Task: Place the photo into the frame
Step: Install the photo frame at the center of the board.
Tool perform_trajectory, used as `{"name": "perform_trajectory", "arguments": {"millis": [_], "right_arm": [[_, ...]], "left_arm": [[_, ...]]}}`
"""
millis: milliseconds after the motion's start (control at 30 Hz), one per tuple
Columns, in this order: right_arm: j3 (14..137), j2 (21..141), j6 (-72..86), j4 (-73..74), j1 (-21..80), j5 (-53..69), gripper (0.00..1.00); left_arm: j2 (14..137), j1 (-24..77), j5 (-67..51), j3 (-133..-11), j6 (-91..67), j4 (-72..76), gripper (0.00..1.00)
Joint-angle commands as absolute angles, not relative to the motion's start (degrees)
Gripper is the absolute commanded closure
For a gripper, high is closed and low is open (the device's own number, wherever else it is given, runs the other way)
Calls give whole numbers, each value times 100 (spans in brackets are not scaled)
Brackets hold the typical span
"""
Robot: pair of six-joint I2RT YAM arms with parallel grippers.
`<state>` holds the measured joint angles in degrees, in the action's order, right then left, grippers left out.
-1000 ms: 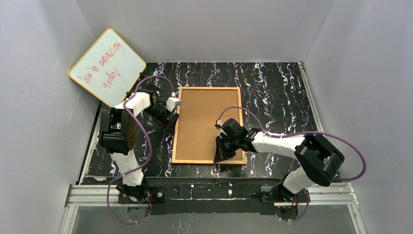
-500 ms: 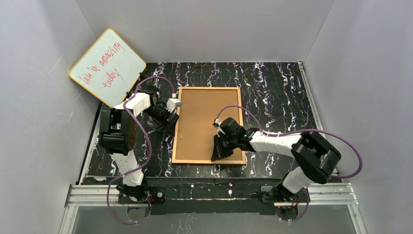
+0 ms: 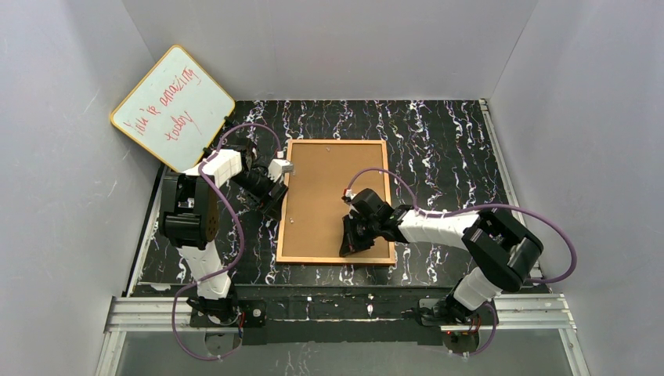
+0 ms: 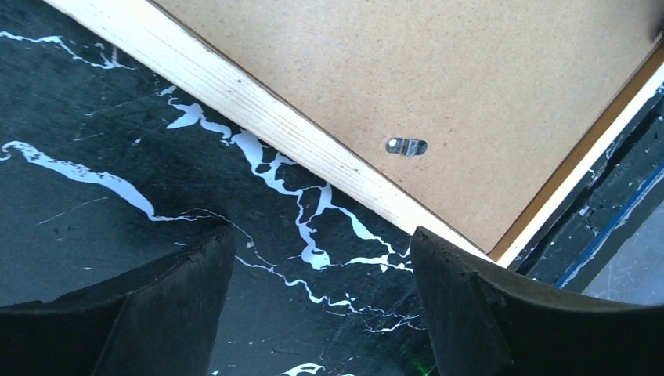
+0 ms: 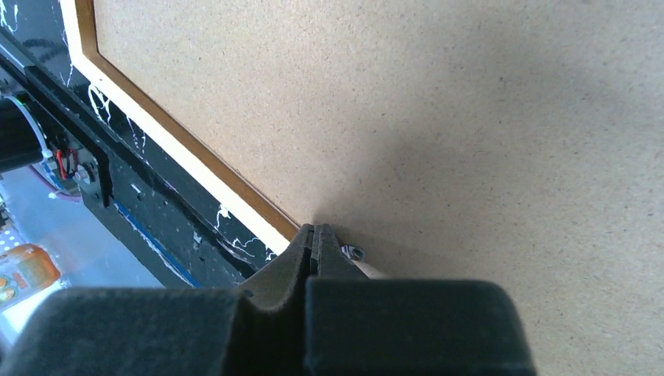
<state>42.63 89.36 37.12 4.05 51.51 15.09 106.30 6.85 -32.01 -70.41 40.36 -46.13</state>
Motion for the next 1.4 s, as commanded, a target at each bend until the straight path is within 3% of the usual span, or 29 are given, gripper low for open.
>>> {"name": "perform_trajectory", "arguments": {"millis": [0, 333, 500, 633, 800, 1100, 1367], "right_arm": [[4502, 8932, 3532, 427, 5177, 1374, 99], [5584, 9068, 3191, 393, 5174, 1663, 97], [6057, 9802, 3110, -128, 5176, 1694, 75], [6477, 10381, 3041, -484, 5172, 1773, 67], [6848, 11051, 3021, -890, 5160, 1970, 67], [7286, 11591, 3141, -1069, 5163, 2056, 66], [7420, 11881, 3245, -1174, 5165, 2169, 64]], "left_arm": [[10769, 747, -3287, -6803, 4087, -5005, 20], [10818, 747, -3427, -6880, 4157, -5155, 26], [11087, 747, -3465, -6864, 4061, -5085, 43], [11205, 747, -3636, -6947, 3976, -5072, 47], [11314, 747, -3718, -6998, 3946, -5040, 52], [11535, 747, -3727, -6938, 3919, -4942, 75], [11603, 738, -3701, -6910, 3914, -4878, 85]]}}
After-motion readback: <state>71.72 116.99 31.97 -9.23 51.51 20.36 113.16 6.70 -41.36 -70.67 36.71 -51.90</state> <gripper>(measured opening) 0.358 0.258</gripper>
